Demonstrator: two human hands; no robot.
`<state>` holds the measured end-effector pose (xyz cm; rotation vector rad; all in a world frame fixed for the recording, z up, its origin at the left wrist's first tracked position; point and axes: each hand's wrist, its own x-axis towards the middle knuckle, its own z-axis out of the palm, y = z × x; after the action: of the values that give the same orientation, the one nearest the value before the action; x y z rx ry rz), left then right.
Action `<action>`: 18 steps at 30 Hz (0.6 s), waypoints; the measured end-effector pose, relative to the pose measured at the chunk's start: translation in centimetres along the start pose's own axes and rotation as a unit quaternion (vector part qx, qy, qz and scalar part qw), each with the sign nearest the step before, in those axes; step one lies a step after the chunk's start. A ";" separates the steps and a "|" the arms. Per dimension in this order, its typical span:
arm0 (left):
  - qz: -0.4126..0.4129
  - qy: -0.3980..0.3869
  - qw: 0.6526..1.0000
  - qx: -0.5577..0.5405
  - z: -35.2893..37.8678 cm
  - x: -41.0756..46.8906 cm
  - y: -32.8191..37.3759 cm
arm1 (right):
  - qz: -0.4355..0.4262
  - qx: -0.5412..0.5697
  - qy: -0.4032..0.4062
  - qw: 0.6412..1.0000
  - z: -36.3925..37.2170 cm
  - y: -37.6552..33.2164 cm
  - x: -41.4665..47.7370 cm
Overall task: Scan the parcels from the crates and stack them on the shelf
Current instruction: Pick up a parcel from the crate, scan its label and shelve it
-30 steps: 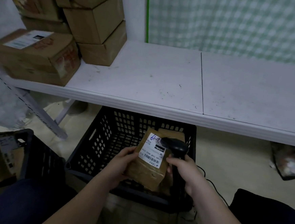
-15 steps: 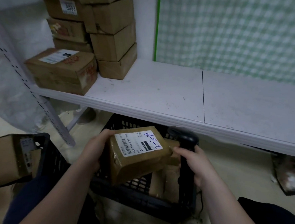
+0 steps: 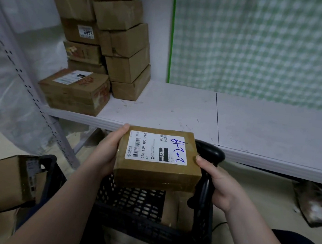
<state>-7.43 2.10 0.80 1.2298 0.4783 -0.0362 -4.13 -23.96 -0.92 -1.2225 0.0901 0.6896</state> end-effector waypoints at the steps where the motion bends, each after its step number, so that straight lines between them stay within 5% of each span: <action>1: -0.004 -0.002 1.000 -0.002 0.3 -0.1 0.3 | 0.004 0.008 0.006 1.000 0.1 -0.1 -0.1; 12: 0.001 0.013 1.000 -0.002 2.4 -0.3 0.5 | -0.060 0.144 0.087 0.984 1.5 -1.5 0.3; 18: -0.017 -0.054 0.997 -0.060 5.8 -0.5 -2.4 | -0.108 0.173 0.129 0.970 2.7 -1.1 0.7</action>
<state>-6.70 -4.11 0.25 1.0961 0.4016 -0.1005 -3.76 -21.46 0.65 -0.9600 0.2773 0.3047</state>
